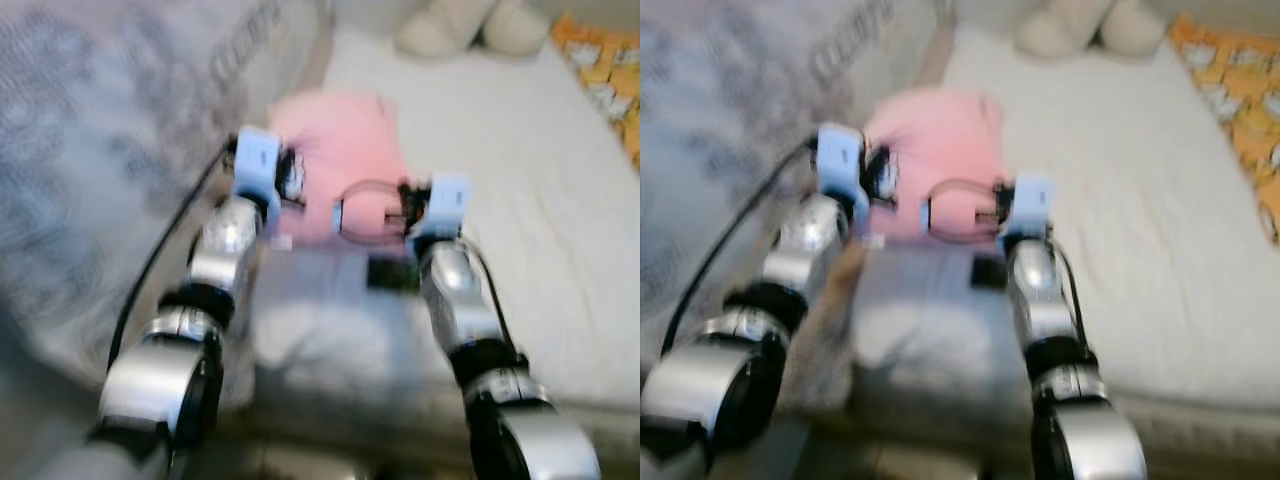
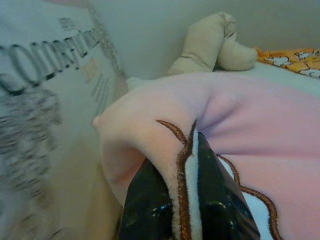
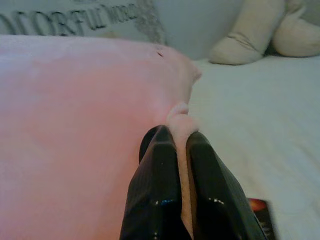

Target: Clean up the room

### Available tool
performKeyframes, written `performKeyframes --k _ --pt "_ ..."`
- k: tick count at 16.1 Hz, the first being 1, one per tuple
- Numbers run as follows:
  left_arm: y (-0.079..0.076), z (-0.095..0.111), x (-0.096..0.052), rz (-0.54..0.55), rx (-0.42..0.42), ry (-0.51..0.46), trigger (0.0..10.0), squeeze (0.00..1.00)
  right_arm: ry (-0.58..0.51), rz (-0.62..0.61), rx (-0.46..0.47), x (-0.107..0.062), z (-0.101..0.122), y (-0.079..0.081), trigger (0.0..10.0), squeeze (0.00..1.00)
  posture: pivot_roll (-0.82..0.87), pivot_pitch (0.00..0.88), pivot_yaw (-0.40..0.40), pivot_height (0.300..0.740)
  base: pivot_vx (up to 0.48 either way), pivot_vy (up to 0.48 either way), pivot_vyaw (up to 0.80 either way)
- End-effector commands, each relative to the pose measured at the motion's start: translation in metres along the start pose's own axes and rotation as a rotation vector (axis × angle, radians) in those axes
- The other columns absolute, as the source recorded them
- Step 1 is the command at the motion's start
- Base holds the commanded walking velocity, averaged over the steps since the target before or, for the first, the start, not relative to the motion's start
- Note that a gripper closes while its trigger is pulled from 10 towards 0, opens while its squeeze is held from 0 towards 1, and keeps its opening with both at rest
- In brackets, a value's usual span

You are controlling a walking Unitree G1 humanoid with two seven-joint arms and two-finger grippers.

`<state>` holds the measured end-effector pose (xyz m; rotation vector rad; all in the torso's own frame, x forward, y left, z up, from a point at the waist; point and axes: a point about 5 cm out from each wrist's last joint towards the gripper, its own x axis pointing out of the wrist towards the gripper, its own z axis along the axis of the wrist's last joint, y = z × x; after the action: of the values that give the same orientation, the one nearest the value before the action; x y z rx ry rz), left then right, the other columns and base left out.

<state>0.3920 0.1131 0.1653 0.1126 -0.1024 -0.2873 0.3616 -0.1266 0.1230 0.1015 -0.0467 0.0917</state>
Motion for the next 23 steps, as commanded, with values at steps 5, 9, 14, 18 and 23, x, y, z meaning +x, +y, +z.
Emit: performKeyframes --k 5,9,14,18,23 --pt "0.026 -0.016 -0.010 0.167 -0.002 0.055 10.0 0.00 0.210 -0.042 0.025 -0.003 -0.032 -0.011 10.0 0.00 -0.02 0.142 -0.020 0.740 0.288 0.000 0.00" --pt "0.038 -0.046 -0.026 0.231 0.164 0.211 10.0 0.00 0.376 -0.022 0.031 -0.017 -0.066 0.002 10.0 0.00 -0.01 0.265 -0.032 0.740 0.000 0.000 0.00" --pt "0.061 -0.048 -0.034 0.298 0.292 0.262 10.0 0.00 0.472 -0.008 0.080 -0.025 -0.082 0.024 10.0 0.00 -0.02 0.288 -0.038 0.740 0.000 0.000 0.00" --pt "0.071 -0.016 -0.020 0.298 0.401 0.160 10.0 0.00 0.475 -0.002 0.208 -0.025 -0.082 0.044 10.0 0.00 -0.02 0.269 -0.041 0.740 0.000 0.000 0.00" --pt "0.073 0.004 -0.011 0.342 0.368 0.089 10.0 0.00 0.456 0.011 0.258 -0.017 -0.073 0.047 10.0 0.00 -0.01 0.248 -0.044 0.740 0.000 0.000 0.00"
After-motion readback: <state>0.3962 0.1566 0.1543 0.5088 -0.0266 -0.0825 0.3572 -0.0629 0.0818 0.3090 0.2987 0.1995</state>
